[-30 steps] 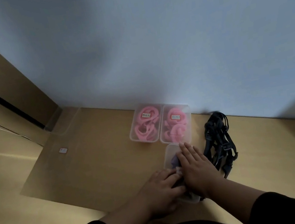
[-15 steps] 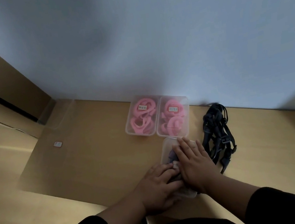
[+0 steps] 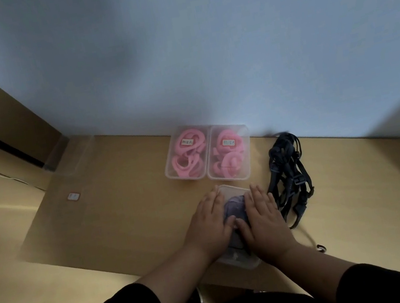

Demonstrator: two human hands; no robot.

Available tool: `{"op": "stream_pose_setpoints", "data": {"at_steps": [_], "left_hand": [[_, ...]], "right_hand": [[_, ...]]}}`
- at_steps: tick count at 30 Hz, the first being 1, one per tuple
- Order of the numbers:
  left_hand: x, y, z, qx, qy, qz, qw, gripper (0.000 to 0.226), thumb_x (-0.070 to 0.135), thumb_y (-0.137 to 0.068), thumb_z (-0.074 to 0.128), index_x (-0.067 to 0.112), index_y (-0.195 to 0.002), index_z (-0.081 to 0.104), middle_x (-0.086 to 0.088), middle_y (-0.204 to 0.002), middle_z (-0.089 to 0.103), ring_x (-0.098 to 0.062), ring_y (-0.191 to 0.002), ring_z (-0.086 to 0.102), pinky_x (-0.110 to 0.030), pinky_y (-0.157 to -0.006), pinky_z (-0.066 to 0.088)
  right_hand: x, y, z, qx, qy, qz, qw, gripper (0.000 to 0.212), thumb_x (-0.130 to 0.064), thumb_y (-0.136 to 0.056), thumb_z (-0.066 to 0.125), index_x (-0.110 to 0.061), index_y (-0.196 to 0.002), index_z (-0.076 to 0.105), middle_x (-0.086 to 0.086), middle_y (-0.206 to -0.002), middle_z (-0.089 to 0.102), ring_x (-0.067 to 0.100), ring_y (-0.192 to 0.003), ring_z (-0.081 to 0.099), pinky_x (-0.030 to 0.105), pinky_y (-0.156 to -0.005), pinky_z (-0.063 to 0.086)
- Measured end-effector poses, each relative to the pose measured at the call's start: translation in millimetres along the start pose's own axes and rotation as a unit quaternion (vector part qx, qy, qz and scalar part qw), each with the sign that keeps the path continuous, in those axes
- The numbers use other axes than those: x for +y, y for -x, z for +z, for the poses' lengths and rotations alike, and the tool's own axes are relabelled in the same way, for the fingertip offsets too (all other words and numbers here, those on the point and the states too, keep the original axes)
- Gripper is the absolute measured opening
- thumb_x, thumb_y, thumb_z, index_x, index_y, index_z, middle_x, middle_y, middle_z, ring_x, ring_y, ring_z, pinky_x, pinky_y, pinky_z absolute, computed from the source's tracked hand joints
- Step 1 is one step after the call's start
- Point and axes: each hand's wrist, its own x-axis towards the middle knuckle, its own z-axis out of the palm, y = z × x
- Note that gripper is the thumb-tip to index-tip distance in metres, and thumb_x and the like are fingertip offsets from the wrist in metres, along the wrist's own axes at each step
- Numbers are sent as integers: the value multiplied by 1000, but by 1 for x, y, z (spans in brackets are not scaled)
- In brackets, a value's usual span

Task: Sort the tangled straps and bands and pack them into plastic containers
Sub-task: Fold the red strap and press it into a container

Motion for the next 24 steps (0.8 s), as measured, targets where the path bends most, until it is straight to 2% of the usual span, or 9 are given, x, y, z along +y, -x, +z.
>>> {"op": "stream_pose_setpoints", "data": {"at_steps": [3, 5, 7, 10, 16, 18, 21, 24], "left_hand": [[2, -5, 4, -15, 44, -28, 999, 74, 40, -101, 47, 10, -159, 10, -6, -167, 3, -18, -154, 3, -16, -114, -5], [7, -5, 6, -30, 70, -45, 996, 77, 38, -101, 49, 11, -159, 6, -5, -167, 0, -15, -153, 0, -15, -114, -4], [13, -5, 7, -42, 88, -61, 993, 79, 36, -101, 49, 10, -159, 3, -4, -168, -2, -14, -153, -1, -16, -114, -3], [16, -4, 7, -45, 83, -75, 993, 80, 37, -100, 50, 9, -159, 2, -5, -168, -3, -16, -153, 0, -18, -115, -1], [21, -3, 0, -46, 86, -101, 990, 81, 41, -98, 51, 10, -159, 7, -6, -167, 5, -19, -153, 6, -27, -120, 9], [22, -2, -1, -48, 51, -95, 993, 81, 43, -99, 47, 9, -159, 6, -8, -167, 5, -21, -153, 8, -30, -122, 11], [24, -4, 0, -53, -7, -79, 995, 81, 46, -100, 41, 6, -158, 2, -10, -167, -1, -24, -152, 10, -33, -122, 13], [27, -4, -1, -72, 15, -97, 993, 82, 44, -99, 44, 6, -158, 2, -10, -167, 0, -24, -151, 12, -32, -121, 16]], "right_hand": [[1, 3, -5, 10, -106, 98, 989, 73, -45, -104, 30, 1, -157, 12, 18, -167, 0, 25, -155, 0, 25, -119, -3], [2, 2, -7, 1, -176, 130, 976, 69, -36, -106, 36, -2, -159, 8, 12, -168, 0, 19, -155, 1, 19, -115, 1], [1, 1, -8, -3, -204, 137, 969, 64, -29, -107, 38, -2, -158, 10, 12, -167, 10, 18, -155, 6, 19, -116, 5], [1, -1, -11, -8, -185, 144, 972, 60, -25, -107, 36, -1, -158, 13, 13, -166, 15, 20, -154, 11, 23, -118, 11], [3, -1, -12, -19, -108, 84, 990, 63, -28, -108, 30, -4, -159, 3, 10, -168, -1, 17, -155, -1, 21, -115, 6], [3, -2, -13, -17, -47, 59, 997, 63, -32, -105, 28, -1, -157, 14, 15, -167, 9, 21, -155, 9, 25, -118, 9], [7, -3, -11, -31, 36, 41, 998, 63, -33, -96, 31, 5, -144, 44, 23, -152, 43, 33, -141, 43, 41, -113, 34], [3, -5, -14, -25, 51, 39, 998, 62, -32, -90, 38, 2, -139, 53, 23, -141, 55, 34, -132, 54, 45, -105, 45]]}}
